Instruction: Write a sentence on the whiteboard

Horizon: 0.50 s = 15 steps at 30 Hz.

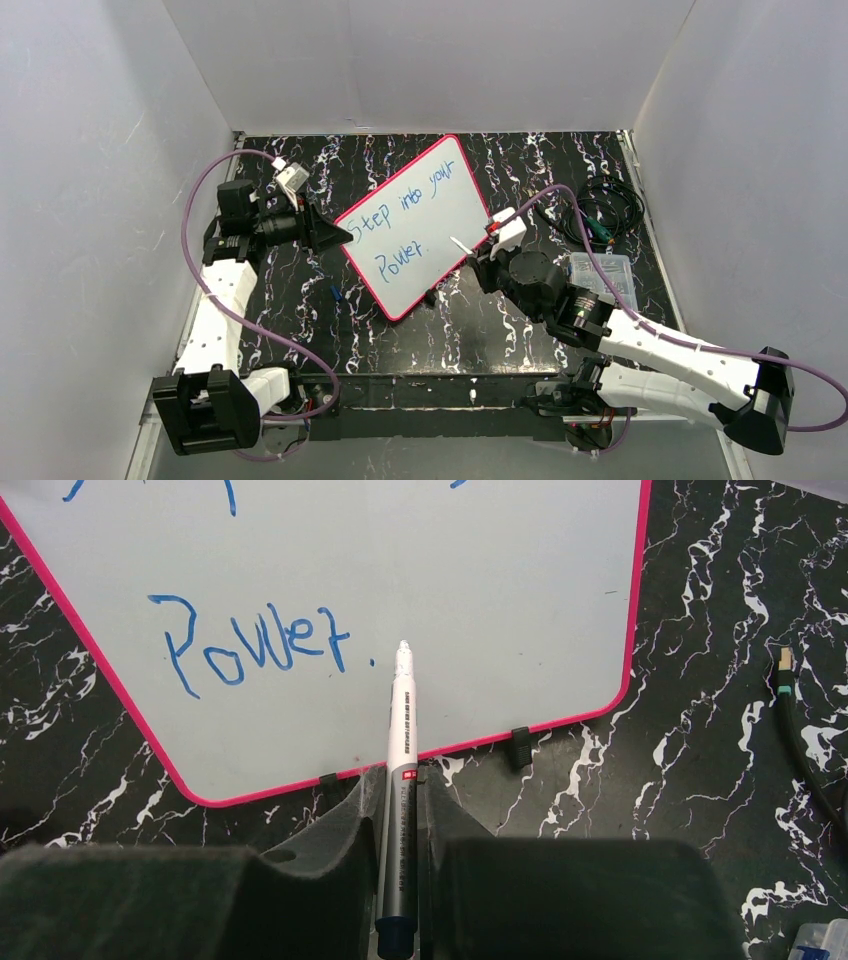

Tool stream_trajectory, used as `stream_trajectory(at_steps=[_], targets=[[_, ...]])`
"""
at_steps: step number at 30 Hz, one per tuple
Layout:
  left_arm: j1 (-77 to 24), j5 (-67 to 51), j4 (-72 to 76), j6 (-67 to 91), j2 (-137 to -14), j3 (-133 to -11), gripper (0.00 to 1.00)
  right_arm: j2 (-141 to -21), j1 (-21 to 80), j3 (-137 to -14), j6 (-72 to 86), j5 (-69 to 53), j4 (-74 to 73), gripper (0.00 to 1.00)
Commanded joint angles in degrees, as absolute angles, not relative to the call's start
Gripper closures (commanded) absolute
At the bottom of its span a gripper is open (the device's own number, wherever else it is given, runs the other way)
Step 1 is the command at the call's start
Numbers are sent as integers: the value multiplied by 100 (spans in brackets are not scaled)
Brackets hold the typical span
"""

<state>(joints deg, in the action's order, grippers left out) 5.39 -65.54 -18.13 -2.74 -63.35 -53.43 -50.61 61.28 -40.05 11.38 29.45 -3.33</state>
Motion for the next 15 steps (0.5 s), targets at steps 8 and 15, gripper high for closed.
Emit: stream_trajectory(at_steps=[8,15], targets=[[504,-5848,-1944,-297,-5746,-5160,26,-4711,6117,-3995,1039,2973,-177,99],[501,-5334,-1949,-332,-5487,-5076,11,-4617,6117,-4021,1026,2973,-270,99]])
